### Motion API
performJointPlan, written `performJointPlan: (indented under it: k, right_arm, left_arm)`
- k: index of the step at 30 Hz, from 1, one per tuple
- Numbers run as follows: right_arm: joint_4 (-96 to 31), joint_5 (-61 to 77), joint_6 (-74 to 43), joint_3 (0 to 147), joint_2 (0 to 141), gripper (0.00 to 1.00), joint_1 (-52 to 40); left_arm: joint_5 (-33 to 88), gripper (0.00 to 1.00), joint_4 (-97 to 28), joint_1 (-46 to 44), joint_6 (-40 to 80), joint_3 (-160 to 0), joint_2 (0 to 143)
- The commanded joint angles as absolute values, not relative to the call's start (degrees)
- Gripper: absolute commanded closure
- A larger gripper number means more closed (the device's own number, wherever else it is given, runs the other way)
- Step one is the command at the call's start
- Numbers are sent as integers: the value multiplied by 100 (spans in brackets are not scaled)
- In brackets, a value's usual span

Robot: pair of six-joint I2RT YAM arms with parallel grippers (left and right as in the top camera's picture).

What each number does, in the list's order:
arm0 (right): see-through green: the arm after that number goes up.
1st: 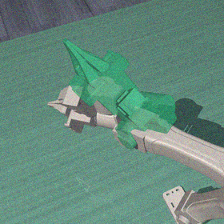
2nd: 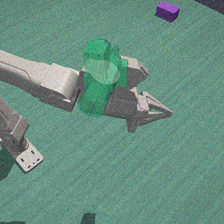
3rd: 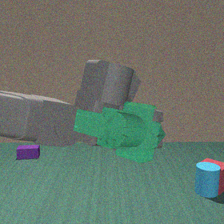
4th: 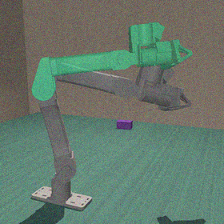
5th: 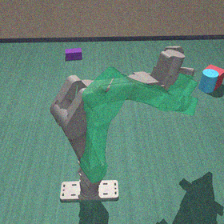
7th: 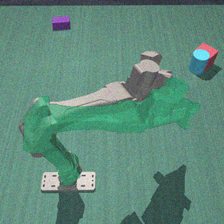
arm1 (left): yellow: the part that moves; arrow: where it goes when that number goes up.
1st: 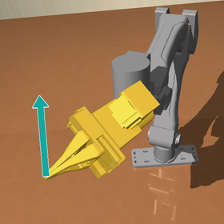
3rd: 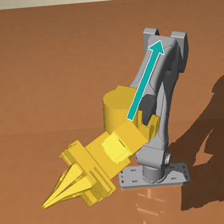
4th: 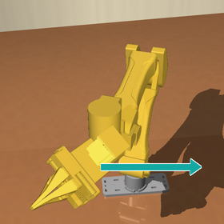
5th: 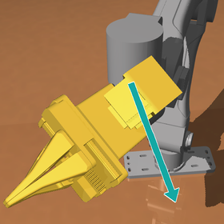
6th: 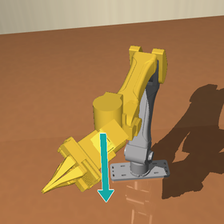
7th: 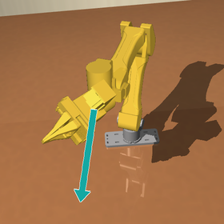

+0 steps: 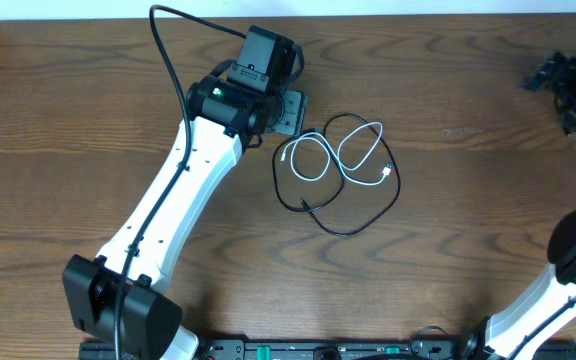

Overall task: Untangle cables
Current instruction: 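Reach the right gripper to the white cable at the pile center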

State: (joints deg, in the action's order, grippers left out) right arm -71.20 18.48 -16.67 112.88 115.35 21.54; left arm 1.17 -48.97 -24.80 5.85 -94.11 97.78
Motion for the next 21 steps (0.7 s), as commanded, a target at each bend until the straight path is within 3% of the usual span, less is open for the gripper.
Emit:
performJointPlan:
  k: [1, 4, 7, 21]
  right_arm:
    - [-7159, 2700, -666, 11351, 11511, 8, 1505]
    - [-7157, 2694, -478, 11345, 11531, 11, 961]
    - [-7091, 2696, -827, 11299, 11594, 21, 458]
    - [-5651, 1933, -2543, 9845, 11917, 40, -1083]
  left_arm:
    - [373, 32, -5039, -2416, 480, -9386, 9760]
    - [906, 32, -5148, -2204, 506, -9386, 9751]
    - [1293, 32, -5264, -1846, 596, -9386, 9751]
    - [1286, 32, -5717, -1190, 652, -9386, 9754]
